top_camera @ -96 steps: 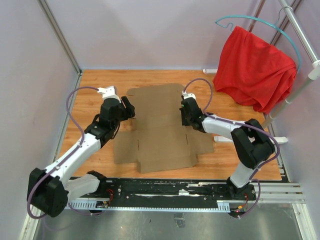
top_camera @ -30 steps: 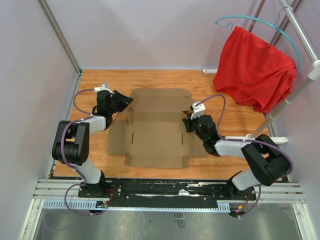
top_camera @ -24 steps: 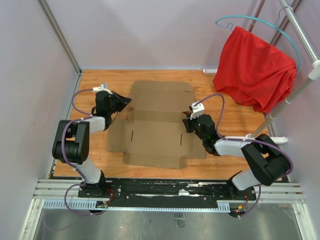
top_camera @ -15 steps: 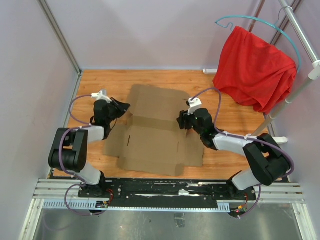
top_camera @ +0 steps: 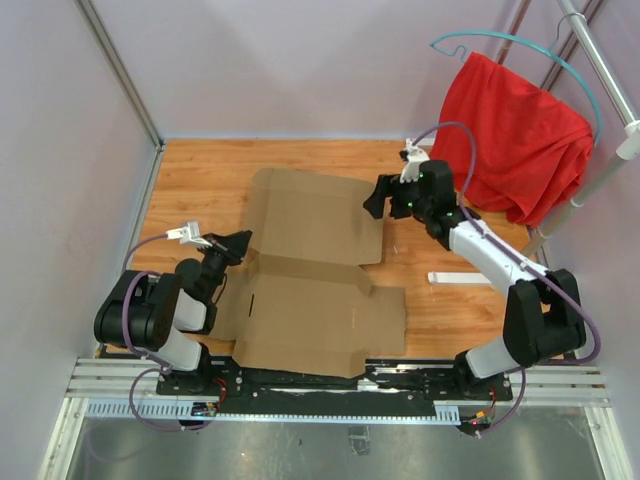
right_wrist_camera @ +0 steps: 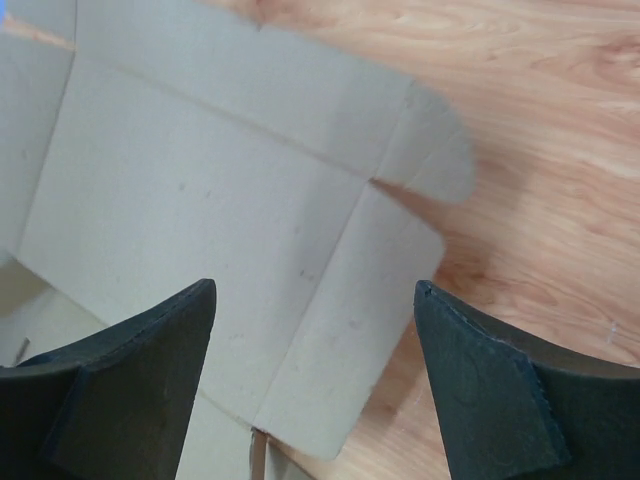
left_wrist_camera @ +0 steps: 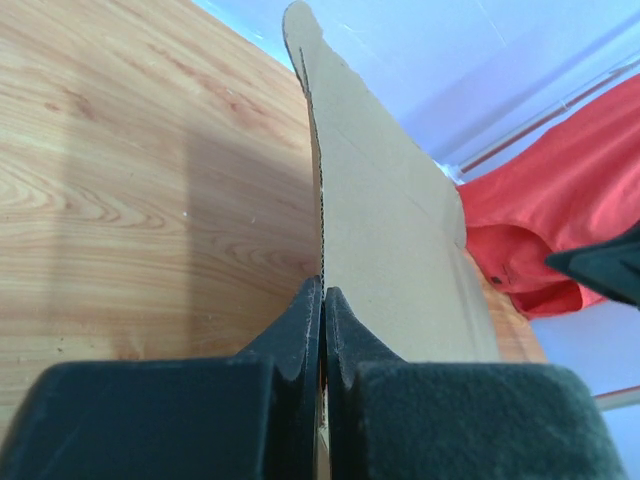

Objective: Fold the paper box

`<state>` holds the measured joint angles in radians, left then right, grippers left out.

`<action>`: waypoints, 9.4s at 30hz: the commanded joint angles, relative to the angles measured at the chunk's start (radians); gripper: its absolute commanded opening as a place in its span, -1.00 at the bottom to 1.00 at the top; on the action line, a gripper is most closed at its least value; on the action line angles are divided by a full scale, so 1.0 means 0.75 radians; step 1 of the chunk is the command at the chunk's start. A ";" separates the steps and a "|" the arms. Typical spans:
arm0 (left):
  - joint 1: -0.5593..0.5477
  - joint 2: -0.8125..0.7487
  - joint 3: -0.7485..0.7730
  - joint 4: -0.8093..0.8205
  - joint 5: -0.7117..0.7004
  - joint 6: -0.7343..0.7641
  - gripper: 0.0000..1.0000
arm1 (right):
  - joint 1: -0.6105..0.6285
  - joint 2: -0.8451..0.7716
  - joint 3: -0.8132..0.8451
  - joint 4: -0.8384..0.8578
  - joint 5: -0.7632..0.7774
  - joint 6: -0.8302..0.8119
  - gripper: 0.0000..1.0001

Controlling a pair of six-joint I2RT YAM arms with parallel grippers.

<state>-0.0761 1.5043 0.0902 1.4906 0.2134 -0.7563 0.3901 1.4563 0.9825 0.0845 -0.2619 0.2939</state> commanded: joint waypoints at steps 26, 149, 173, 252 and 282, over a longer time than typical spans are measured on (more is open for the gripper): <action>-0.004 -0.067 -0.051 0.456 0.010 0.015 -0.99 | -0.256 0.413 0.201 -0.241 -0.460 0.052 0.57; -0.567 -0.328 1.468 -2.238 -0.035 1.335 -0.86 | -0.101 -0.098 -0.274 0.436 -0.053 -0.185 0.43; -0.565 -0.365 1.467 -2.350 -0.324 1.088 -1.00 | -0.236 0.791 0.291 0.715 -0.861 0.058 0.19; -0.556 -0.565 1.447 -2.572 -0.173 0.973 -0.99 | -0.053 -0.206 -0.314 -0.256 -0.058 0.026 0.26; -0.555 -0.565 1.403 -2.565 -0.186 0.971 -0.99 | -0.018 -0.519 -0.630 -0.522 0.174 0.138 -0.06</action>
<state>-0.4931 1.0836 1.1576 -0.4496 0.0639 -0.0303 0.3679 1.0679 0.4744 -0.3477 -0.2153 0.3965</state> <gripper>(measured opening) 0.020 0.390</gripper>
